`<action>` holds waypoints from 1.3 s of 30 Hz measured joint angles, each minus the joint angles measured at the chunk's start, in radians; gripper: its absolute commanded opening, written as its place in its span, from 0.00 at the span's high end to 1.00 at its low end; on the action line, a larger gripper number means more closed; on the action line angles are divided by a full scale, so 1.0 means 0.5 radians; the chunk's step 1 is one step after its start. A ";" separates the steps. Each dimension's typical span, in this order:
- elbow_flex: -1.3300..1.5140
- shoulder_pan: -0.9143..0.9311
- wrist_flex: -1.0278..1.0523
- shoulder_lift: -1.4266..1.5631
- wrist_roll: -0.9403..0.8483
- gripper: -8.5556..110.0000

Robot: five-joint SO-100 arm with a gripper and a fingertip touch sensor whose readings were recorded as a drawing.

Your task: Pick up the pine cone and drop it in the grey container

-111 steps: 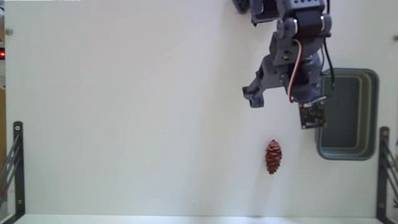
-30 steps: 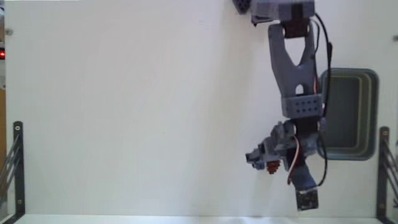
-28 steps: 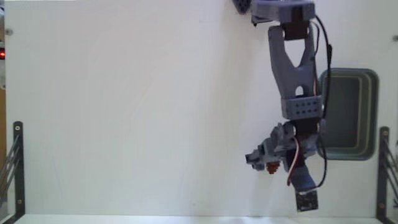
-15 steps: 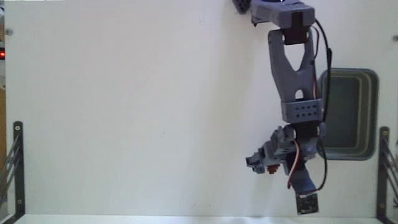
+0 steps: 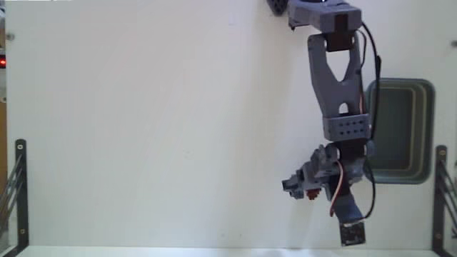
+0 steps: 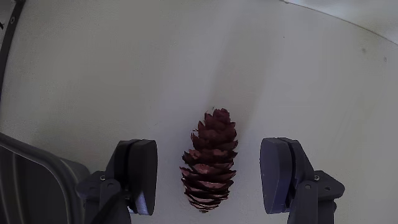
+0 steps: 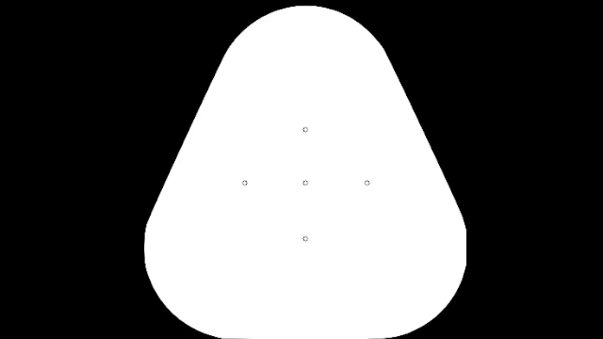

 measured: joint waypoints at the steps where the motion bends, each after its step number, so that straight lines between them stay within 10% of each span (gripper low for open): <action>1: 0.000 0.000 0.000 0.000 0.000 0.00; 39: 0.175 0.000 -0.193 0.003 0.003 0.00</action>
